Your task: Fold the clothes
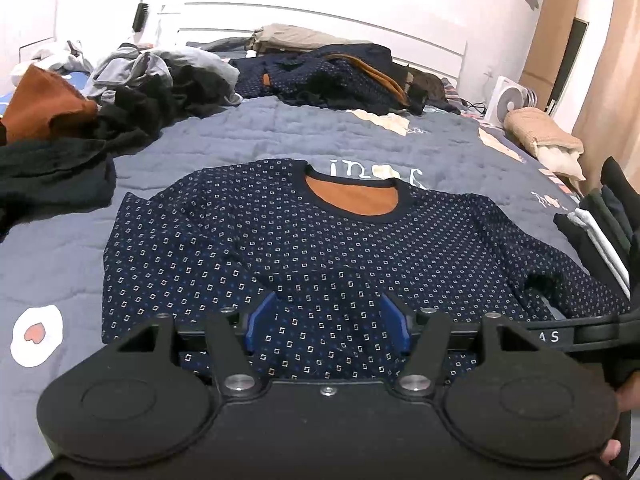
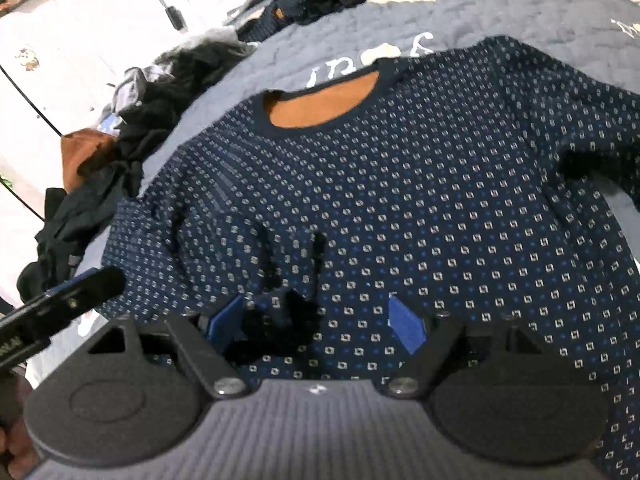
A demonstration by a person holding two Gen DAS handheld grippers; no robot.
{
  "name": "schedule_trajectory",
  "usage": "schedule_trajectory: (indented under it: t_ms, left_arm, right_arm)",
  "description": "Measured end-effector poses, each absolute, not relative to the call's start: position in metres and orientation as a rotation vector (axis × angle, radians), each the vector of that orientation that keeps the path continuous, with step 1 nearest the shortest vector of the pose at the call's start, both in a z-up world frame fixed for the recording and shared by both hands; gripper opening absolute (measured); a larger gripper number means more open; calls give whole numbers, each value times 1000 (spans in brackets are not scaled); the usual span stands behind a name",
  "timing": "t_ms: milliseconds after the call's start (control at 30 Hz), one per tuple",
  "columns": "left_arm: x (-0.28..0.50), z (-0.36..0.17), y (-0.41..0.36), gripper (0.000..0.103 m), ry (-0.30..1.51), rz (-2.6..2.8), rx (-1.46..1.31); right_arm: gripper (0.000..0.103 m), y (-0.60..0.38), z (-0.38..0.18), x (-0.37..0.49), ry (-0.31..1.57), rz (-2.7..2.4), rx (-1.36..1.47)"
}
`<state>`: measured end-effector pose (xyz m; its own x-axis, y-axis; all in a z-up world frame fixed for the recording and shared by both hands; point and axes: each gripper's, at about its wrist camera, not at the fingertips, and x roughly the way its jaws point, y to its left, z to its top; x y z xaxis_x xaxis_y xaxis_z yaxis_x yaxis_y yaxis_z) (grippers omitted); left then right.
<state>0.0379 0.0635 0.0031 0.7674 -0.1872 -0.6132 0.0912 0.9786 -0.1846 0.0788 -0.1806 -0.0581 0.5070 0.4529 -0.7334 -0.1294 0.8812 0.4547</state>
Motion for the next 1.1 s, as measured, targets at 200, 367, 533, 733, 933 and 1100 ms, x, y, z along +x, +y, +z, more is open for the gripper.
schedule_trajectory:
  t_ms: [200,367,533,733,933,1100]
  left_arm:
    - [39,3,64,57,680,-157,-148]
    - [38,3,64,58,678,-151,-149]
    - [38,2,65,58,679,-147,-148]
    - [39,2,67,58,682,-141,-151]
    - [39,1,70,58,681,-135,-160]
    - [40,-1,69,58,690,-141,-152]
  right_arm:
    - [80,-185,-69,87,1016,393,502]
    - [80,-174,-76,91,1033,421,569]
    - [69,-158,-80,89,1029,442,577]
    - [15,-166,-79,89,1005,412,610]
    - [13,-188,-44,88,857,373,604]
    - [12,-218,-7,87,721,325,593]
